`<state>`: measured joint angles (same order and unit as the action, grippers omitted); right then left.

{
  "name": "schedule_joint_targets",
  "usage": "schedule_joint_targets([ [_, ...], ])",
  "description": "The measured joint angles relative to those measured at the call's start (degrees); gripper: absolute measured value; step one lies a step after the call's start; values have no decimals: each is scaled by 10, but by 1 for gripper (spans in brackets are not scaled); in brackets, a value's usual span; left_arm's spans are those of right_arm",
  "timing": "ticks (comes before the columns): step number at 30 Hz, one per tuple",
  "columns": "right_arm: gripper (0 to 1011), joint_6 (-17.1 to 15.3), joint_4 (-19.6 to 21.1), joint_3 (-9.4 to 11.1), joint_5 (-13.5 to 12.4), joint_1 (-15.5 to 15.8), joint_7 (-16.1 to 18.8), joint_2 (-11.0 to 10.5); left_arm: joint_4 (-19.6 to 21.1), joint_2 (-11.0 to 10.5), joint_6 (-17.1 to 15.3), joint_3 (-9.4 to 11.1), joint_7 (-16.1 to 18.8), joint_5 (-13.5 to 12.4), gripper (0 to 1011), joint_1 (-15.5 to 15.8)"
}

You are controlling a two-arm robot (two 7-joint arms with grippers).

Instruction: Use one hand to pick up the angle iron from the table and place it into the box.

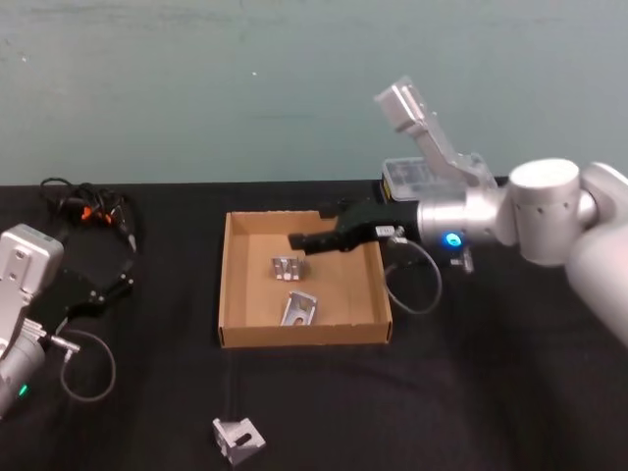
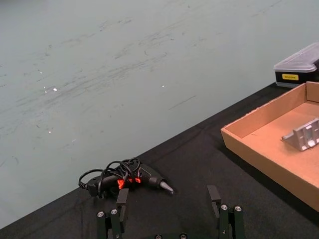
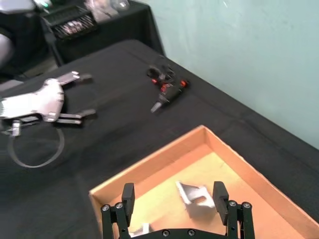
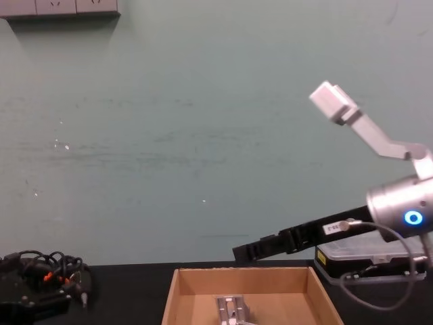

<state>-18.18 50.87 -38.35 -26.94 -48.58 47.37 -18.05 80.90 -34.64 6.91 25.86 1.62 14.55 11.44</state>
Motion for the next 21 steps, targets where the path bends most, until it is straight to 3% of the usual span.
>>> schedule_joint_targets([
  [5, 1002, 31, 89, 7, -14, 50, 3, -42, 0, 0, 0, 0, 0, 0, 1000, 0],
  [7, 1002, 36, 101, 7, -15, 56, 3, -48, 0, 0, 0, 0, 0, 0, 1000, 0],
  [8, 1002, 49, 137, 6, -15, 77, 1, -66, 0, 0, 0, 0, 0, 0, 1000, 0],
  [18, 1002, 114, 248, 10, -29, 164, -11, -128, 0, 0, 0, 0, 0, 0, 1000, 0],
  [21, 1002, 124, 262, 9, -30, 179, -12, -138, 0, 0, 0, 0, 0, 0, 1000, 0],
])
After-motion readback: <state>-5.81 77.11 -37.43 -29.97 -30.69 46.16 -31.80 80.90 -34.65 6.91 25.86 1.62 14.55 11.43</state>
